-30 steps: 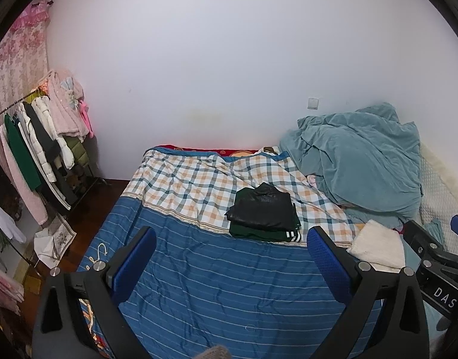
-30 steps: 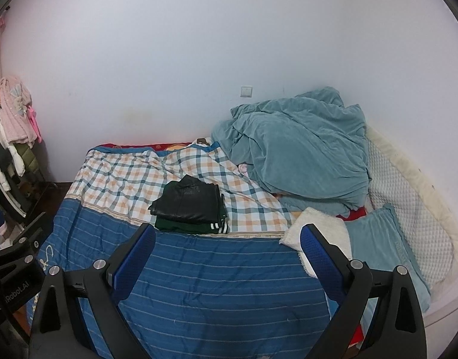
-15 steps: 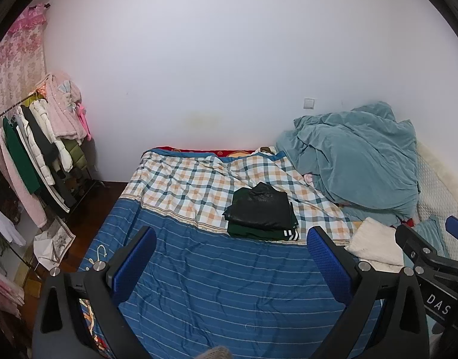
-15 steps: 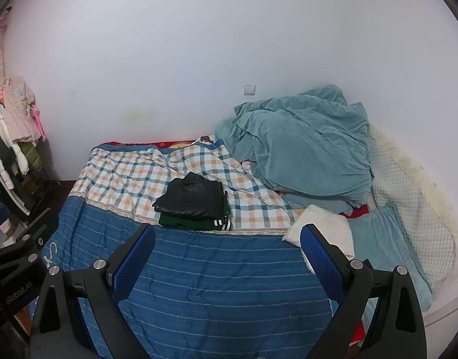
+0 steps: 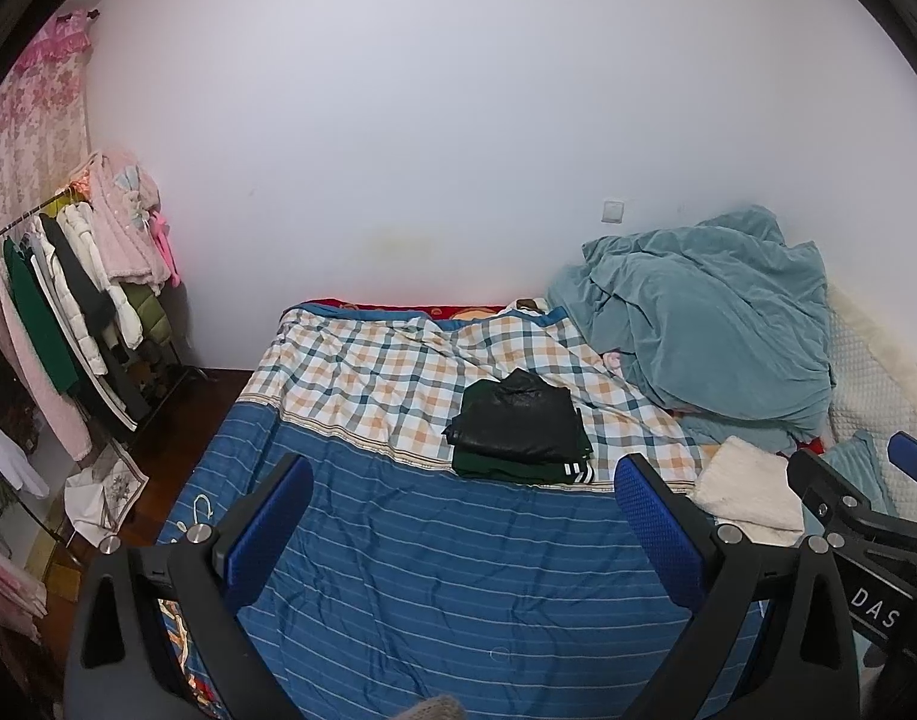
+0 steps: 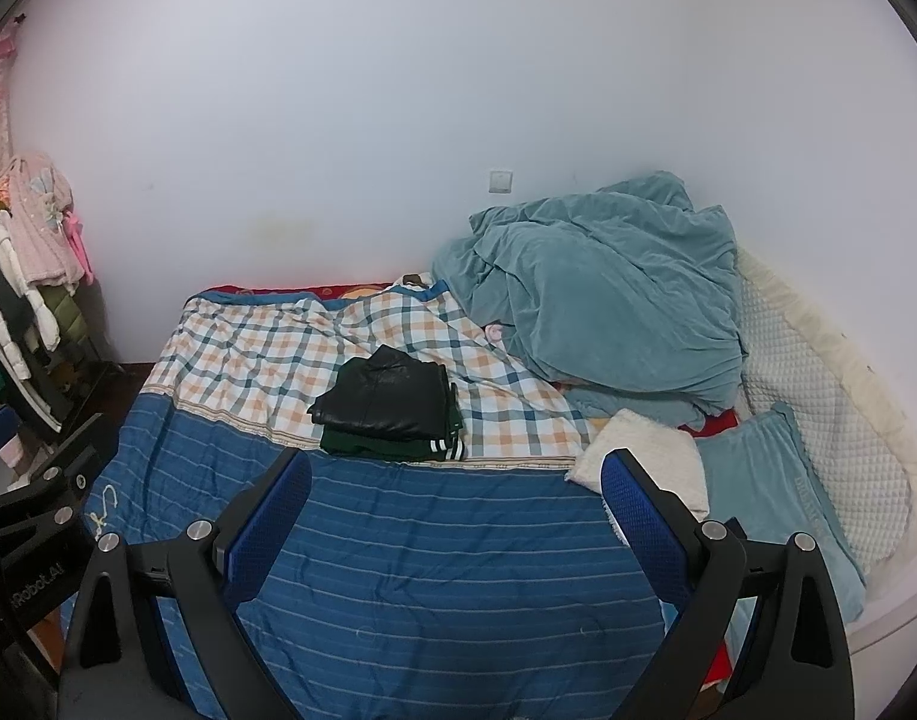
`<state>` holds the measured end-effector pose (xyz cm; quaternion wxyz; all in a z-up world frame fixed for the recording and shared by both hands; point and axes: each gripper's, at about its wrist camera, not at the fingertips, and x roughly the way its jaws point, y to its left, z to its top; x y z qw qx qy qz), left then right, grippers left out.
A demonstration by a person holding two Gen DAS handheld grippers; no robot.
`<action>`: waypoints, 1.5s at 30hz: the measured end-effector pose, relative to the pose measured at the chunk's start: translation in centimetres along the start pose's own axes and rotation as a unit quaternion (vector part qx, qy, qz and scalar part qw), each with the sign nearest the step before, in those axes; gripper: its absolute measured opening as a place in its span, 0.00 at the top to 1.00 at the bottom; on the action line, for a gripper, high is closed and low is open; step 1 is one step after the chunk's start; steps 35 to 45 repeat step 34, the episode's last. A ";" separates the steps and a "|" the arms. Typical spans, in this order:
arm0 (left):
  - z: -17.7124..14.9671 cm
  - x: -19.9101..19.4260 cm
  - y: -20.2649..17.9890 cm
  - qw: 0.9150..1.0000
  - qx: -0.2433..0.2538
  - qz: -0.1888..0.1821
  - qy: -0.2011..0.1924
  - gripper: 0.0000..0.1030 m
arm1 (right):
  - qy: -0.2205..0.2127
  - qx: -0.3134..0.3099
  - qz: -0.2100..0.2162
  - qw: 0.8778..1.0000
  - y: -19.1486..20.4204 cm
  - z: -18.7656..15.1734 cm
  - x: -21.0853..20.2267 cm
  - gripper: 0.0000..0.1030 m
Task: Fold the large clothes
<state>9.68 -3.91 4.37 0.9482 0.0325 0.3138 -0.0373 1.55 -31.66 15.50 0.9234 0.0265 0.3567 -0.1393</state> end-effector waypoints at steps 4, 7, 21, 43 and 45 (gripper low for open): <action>0.1 -0.2 0.1 1.000 -0.001 0.000 -0.002 0.00 | -0.001 -0.001 -0.001 1.000 0.0 -0.1 -0.3 0.04; 0.4 -0.3 0.4 1.000 -0.001 0.000 -0.004 0.00 | -0.001 -0.001 -0.002 1.000 0.0 -0.2 -0.5 0.04; 0.4 -0.3 0.7 1.000 0.000 -0.001 -0.005 0.00 | -0.002 0.001 -0.003 1.000 0.1 -0.4 -0.7 0.04; 0.9 0.0 0.9 1.000 0.003 0.000 -0.008 0.00 | -0.003 0.005 -0.006 1.000 0.1 0.2 -0.8 0.04; 0.9 0.0 0.9 1.000 0.003 0.000 -0.008 0.00 | -0.003 0.005 -0.006 1.000 0.1 0.2 -0.8 0.04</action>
